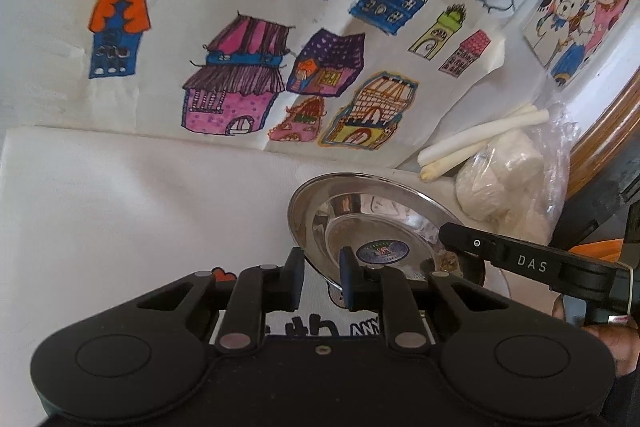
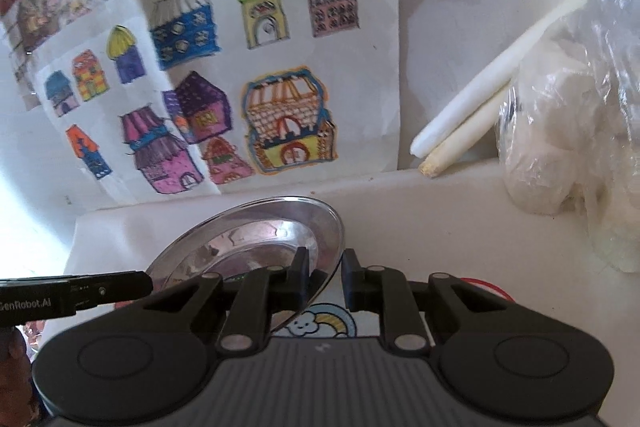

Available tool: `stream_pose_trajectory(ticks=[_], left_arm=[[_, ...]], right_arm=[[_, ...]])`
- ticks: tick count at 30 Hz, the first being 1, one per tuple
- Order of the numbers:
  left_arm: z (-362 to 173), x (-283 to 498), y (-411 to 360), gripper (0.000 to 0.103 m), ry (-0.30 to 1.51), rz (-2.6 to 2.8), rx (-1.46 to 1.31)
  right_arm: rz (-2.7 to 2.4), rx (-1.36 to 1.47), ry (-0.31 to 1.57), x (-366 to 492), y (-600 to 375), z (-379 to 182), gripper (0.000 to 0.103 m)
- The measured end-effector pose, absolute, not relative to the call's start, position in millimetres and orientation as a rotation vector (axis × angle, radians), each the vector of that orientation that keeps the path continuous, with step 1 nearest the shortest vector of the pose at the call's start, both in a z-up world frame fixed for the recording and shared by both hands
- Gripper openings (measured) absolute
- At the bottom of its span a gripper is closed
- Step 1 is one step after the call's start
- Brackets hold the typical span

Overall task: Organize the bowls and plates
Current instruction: 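Carry the blue-labelled plate with both grippers and lower it onto the plate stack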

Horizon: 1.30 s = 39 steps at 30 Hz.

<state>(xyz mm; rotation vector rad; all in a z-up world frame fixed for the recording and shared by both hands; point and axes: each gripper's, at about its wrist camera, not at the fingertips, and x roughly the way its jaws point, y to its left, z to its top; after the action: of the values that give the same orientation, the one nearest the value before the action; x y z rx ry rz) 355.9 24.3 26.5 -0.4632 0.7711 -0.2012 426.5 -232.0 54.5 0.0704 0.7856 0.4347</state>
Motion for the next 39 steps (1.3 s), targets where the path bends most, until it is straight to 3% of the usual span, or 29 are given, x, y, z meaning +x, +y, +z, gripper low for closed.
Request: stream_pose_trajectory(ticks=[19, 39], left_arm=[[68, 264, 65, 0.019, 0.689, -0.214, -0.449], [53, 177, 110, 0.019, 0.697, -0.167, -0.426]], right_arm=[[0.519, 0.039, 0.673, 338, -205, 92, 0.020], [0.618, 0.006, 0.618, 239, -167, 84, 0.021]])
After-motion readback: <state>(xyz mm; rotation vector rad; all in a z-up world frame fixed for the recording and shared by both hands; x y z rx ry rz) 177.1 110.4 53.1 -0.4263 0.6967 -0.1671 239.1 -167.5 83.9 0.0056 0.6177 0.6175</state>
